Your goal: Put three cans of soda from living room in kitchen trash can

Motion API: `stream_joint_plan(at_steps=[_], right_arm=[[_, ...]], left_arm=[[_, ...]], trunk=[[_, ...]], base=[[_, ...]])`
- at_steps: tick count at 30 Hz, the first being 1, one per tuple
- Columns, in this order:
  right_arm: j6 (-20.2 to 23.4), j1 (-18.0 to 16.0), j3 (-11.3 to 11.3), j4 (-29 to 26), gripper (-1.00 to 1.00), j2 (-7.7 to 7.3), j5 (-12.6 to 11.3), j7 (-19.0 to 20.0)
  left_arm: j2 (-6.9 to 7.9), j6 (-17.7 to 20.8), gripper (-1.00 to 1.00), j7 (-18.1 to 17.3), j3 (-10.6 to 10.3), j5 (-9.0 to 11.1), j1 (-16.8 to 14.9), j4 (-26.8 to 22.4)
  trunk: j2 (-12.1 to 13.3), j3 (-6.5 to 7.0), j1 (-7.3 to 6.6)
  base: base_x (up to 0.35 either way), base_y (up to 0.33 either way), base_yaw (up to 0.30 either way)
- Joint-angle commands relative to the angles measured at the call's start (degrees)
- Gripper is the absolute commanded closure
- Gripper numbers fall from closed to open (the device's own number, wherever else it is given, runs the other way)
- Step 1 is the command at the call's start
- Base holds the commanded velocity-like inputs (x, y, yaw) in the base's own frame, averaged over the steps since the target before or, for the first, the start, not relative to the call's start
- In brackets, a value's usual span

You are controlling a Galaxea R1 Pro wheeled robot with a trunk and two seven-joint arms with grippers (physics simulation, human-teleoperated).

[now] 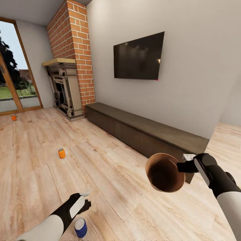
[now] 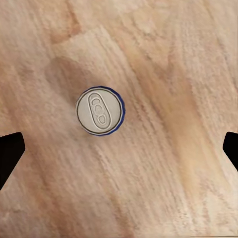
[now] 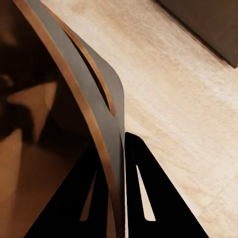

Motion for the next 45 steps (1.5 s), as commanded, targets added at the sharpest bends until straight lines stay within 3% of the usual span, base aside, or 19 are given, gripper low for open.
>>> stream_joint_plan(at_steps=[1, 4, 7, 14, 20, 32, 45], right_arm=[[0.0, 0.1, -0.1, -0.6, 1.0, -0.01, -0.6, 0.5], [0.0, 0.3, -0.1, -1.2, 1.0, -0.02, -0.6, 0.8], [0.0, 0.4, -0.1, -1.4, 1.0, -0.03, -0.6, 0.8], [0.0, 1.6, 0.2, -3.8, 1.0, 0.04, -0.6, 0.9], [0.0, 2.8, 0.1, -6.5, 1.0, -0.01, -0.6, 0.9], [0.0, 3.8, -0.1, -11.5, 1.0, -0.17, -0.9, 0.9], [0.0, 6.7, -0.4, -19.1, 1.0, -0.53, -1.4, 1.0]], left_arm=[[0.54, 0.1, -1.0, -1.8, 0.0, 0.0, 0.0, 1.0], [1.51, 0.2, -1.0, -5.0, -0.1, -0.3, -0.2, 3.3], [1.85, 0.1, -1.0, -5.9, -0.1, -0.6, -0.2, 4.1], [1.98, 0.4, -1.0, -6.3, -0.2, -0.7, -1.4, 4.5], [3.05, 3.7, -1.0, -6.6, -0.2, -0.6, -5.7, 4.6], [3.39, 7.4, -1.0, -6.8, -0.1, -0.5, -6.6, 4.6], [6.29, 10.0, -1.0, -7.0, -0.2, -0.6, -10.7, 4.6]], trunk=[[-0.4, -0.17, 0.22], [-1.6, -0.71, 0.88], [-2.4, -1.29, 1.34], [-2.5, -2.84, 1.52], [-2.6, -4.17, 1.68], [-2.8, -6.83, 1.99], [-2.9, -9.71, 2.32]], base=[[0.0, 0.0, 0.0], [0.0, 0.0, 0.0], [0.0, 0.0, 0.0], [0.0, 0.0, 0.0], [0.0, 0.0, 0.0], [0.0, 0.0, 0.0], [0.0, 0.0, 0.0]])
